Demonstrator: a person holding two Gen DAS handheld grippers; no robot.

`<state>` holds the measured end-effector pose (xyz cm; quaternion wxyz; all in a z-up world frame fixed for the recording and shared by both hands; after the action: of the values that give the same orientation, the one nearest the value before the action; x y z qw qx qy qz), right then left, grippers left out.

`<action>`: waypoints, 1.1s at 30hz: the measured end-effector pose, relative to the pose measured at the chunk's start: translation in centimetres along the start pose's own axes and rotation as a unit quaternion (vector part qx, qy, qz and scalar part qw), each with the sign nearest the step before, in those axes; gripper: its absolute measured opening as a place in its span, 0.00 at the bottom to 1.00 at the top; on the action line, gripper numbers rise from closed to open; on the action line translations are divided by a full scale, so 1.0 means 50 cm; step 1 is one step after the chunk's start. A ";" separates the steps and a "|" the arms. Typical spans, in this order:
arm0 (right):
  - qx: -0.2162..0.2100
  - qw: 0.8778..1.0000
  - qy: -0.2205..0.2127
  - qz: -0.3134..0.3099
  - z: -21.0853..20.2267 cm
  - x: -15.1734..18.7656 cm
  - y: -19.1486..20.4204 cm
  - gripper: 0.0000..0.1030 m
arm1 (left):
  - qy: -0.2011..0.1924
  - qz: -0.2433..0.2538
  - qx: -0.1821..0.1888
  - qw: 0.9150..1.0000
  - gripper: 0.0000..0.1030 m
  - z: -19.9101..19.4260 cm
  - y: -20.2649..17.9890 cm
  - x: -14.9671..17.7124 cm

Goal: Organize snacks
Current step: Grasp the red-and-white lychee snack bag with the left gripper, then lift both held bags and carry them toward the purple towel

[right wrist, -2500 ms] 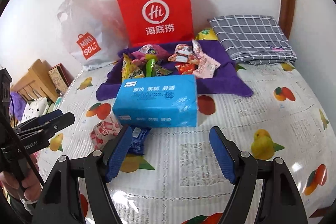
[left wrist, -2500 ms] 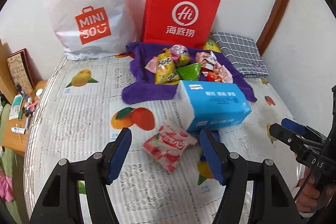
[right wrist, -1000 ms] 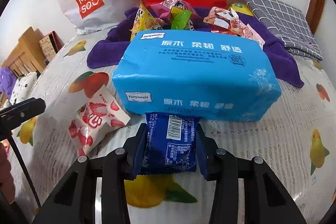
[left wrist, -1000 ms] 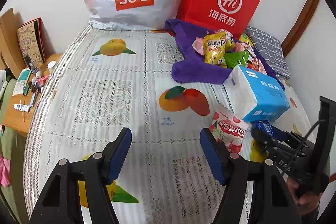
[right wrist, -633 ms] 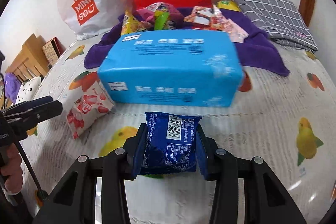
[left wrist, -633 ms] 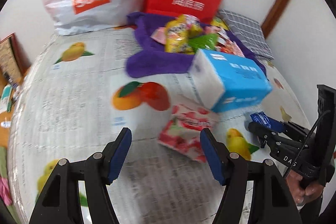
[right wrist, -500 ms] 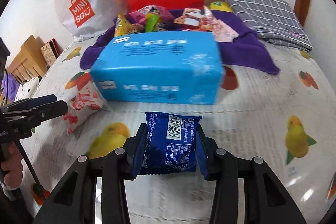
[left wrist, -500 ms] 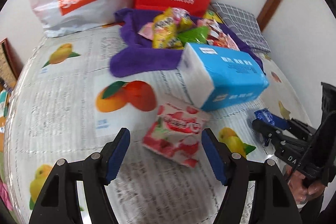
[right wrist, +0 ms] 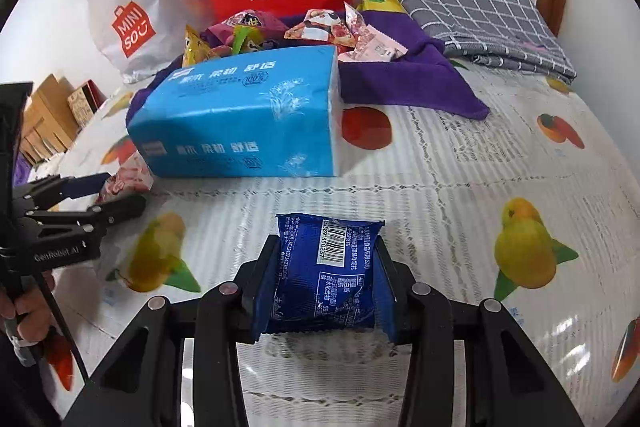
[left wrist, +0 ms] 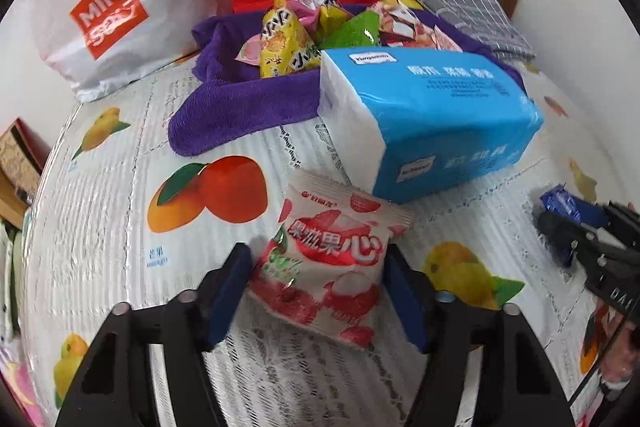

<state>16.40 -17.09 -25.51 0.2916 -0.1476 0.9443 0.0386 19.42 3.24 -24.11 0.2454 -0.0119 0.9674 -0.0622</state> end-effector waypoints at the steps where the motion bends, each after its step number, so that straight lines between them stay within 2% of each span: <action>1: 0.001 1.000 -0.001 -0.003 0.001 0.000 0.000 0.42 | -0.007 -0.006 -0.003 1.000 0.58 -0.001 0.003 0.000; 3: 0.002 1.000 -0.002 -0.006 0.003 0.000 0.000 0.42 | -0.023 -0.014 -0.011 1.000 0.50 -0.006 0.009 0.001; 5: 0.002 1.000 -0.002 -0.007 0.005 -0.002 0.000 0.42 | -0.035 -0.025 -0.013 0.999 0.49 -0.007 0.011 0.002; 18: -0.003 1.000 -0.003 -0.004 0.010 -0.003 -0.003 0.46 | -0.037 -0.041 -0.013 0.998 0.50 -0.005 0.010 0.000; 24: -0.011 1.000 -0.005 -0.003 0.009 -0.003 -0.004 0.46 | -0.036 -0.056 0.001 0.998 0.50 -0.006 0.014 -0.001; 28: 0.002 1.000 0.002 -0.018 0.012 -0.004 0.003 0.47 | -0.037 -0.061 0.003 0.997 0.50 -0.005 0.014 -0.001; 33: 0.001 1.000 -0.001 -0.012 0.008 -0.002 -0.002 0.43 | -0.039 -0.076 0.011 0.996 0.44 -0.011 0.022 -0.003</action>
<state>16.75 -17.09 -25.79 0.2935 -0.1581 0.9422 0.0343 19.28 4.41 -23.68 0.2778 -0.0850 0.9526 -0.0908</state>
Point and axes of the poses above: each gripper's, at about its wrist camera, not at the fingertips, and z roughly the way its jaws point, y to its left, x to its underside, the point moved 8 cm from there along z, roughly the way its jaws point, and after that the axes turned 13 degrees about -z, right-handed, at the moved point
